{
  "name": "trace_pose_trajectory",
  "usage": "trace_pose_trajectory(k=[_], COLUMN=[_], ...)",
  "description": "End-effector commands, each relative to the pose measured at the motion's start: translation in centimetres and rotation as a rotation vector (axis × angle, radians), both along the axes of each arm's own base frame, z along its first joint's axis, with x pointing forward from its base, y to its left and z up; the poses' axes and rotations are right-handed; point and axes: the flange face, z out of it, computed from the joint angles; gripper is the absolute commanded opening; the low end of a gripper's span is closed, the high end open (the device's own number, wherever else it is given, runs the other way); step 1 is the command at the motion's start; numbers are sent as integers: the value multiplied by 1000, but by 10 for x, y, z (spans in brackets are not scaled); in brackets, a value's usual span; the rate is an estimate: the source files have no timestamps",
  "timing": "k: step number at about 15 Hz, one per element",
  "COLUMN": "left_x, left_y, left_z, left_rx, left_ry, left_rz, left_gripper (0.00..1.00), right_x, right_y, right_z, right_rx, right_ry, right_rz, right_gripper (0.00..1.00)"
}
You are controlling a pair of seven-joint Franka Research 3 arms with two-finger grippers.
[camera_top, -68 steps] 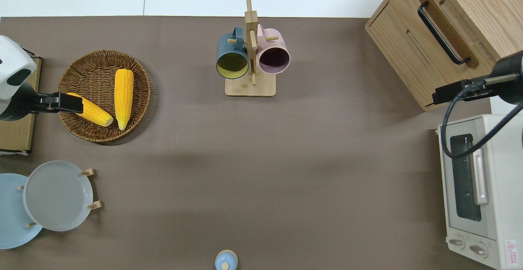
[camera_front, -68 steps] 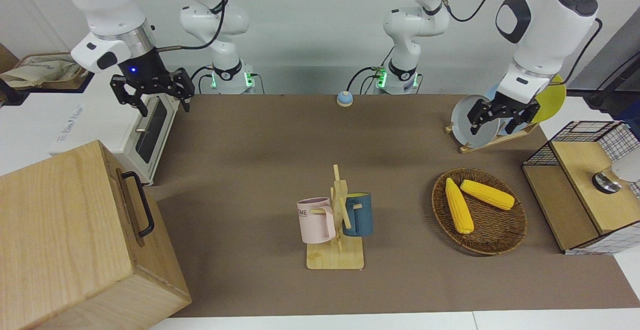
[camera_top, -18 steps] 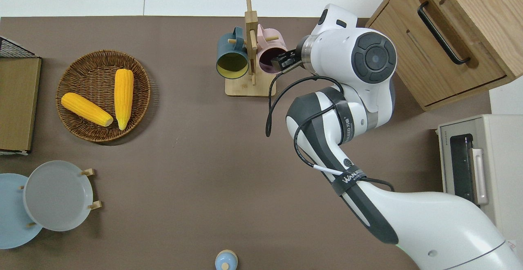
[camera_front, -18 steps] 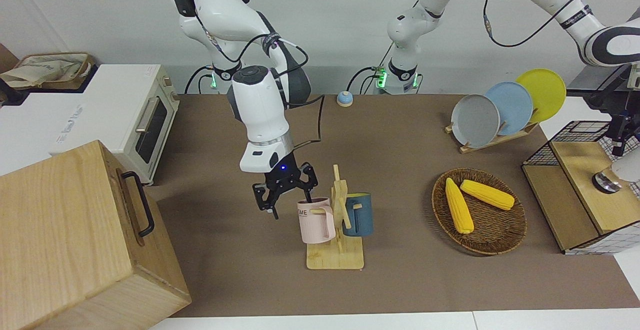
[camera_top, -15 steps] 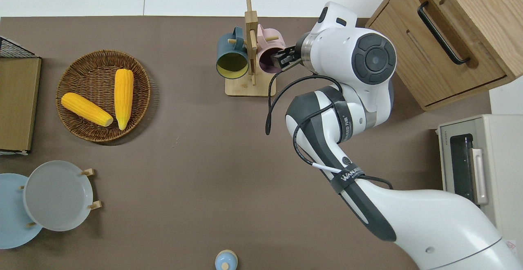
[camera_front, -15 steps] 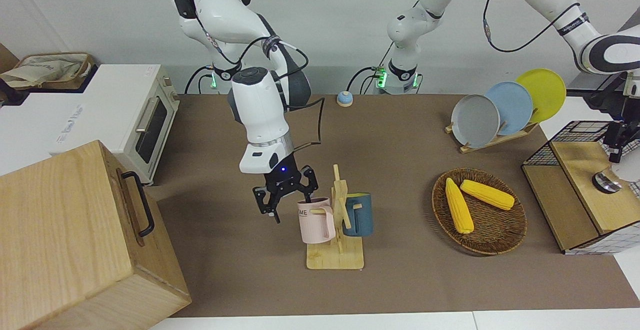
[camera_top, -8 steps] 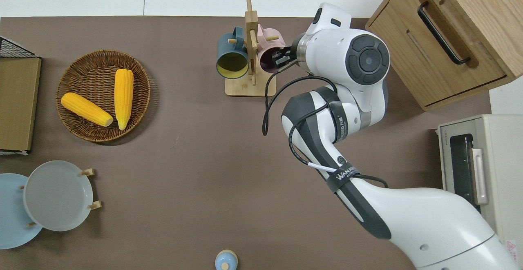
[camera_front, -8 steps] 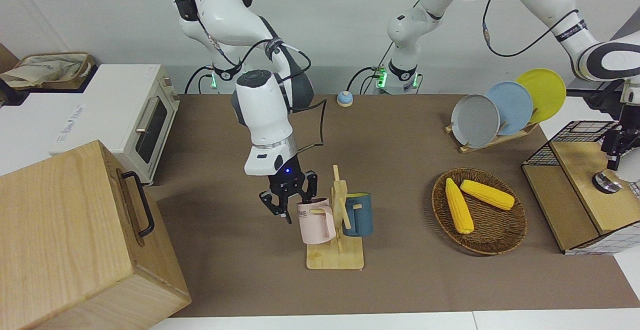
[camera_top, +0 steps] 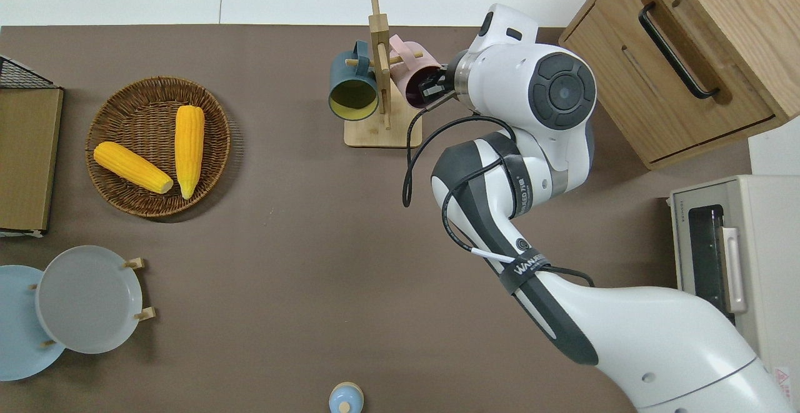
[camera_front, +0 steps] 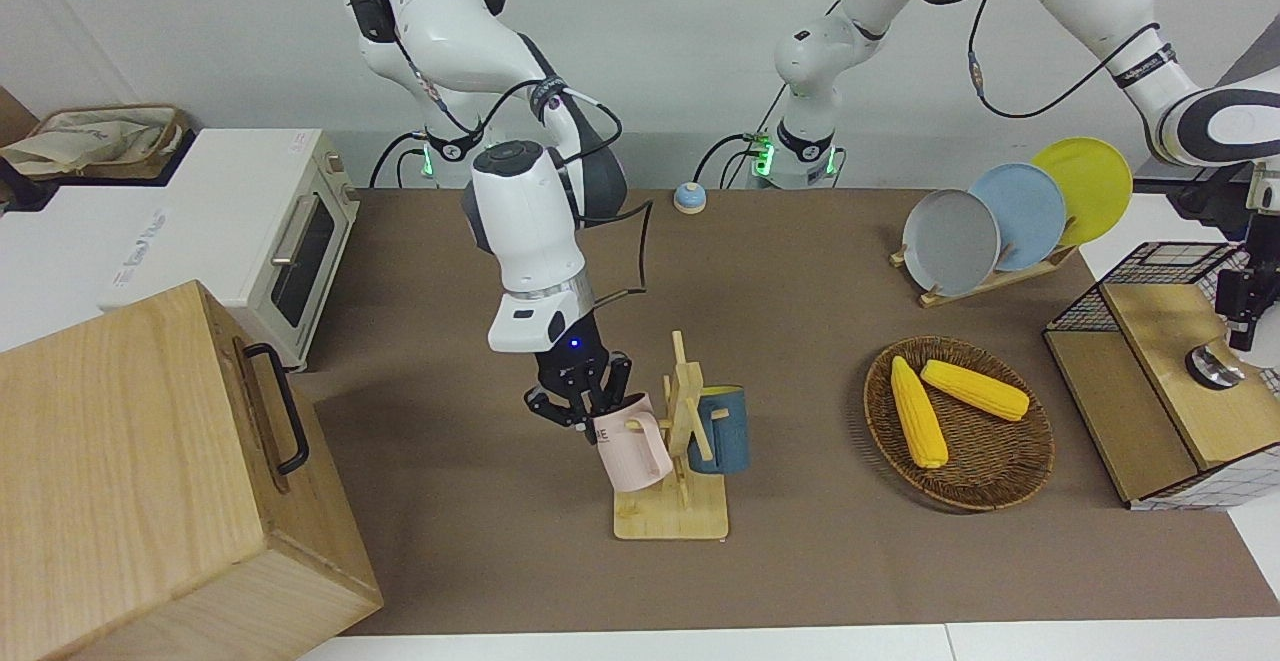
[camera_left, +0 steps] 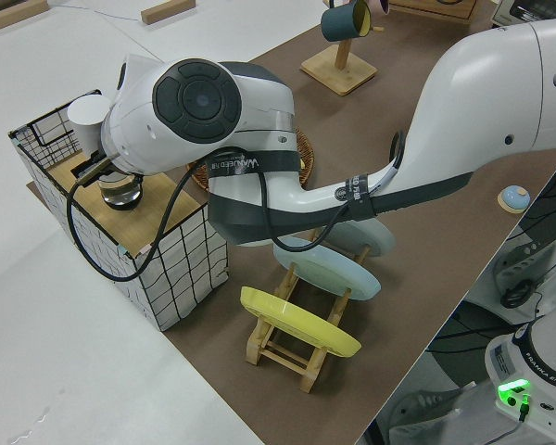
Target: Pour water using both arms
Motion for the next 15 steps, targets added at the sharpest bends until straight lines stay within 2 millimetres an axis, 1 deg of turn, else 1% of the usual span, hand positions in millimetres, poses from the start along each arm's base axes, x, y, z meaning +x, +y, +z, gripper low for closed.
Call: trace_pose_trajectory(k=[1,3,4,5,7,9,12,13,14,15], left_x=[15,17,17,18,23,28,24,25,26,26], left_y=[-1,-3,-4,-6,-18,-38,-50,-55,-64,-68], left_z=[16,26,29,33,40,57,74,77,90,91], left_rx=[14,12,0,-1,6,8,-12,-27,-24,-19], left_ry=[-52,-61,-60,-55,-21,10,54,65,65,95], left_rz=[-7,4,15,22,35,59,72,68,53,50], left_gripper=[0,0,0,0,0,0,0,0,0,0], right_x=[2,-1,-3,-4,-5,-4,-4,-3,-4,-5], right_y=[2,-2,-3,-7,-17,-37,-61,-72,-84,-95], right_z=[9,21,23,31,40,47,56,54,56,55], right_rx=[-38,-69,-82,-89,-110,-127,-151,-160,-168,-176], right_ry=[-32,-42,-30,-29,-24,-4,12,20,24,34], right_rz=[26,34,36,34,43,41,53,56,57,56], right_gripper=[0,0,0,0,0,0,0,0,0,0])
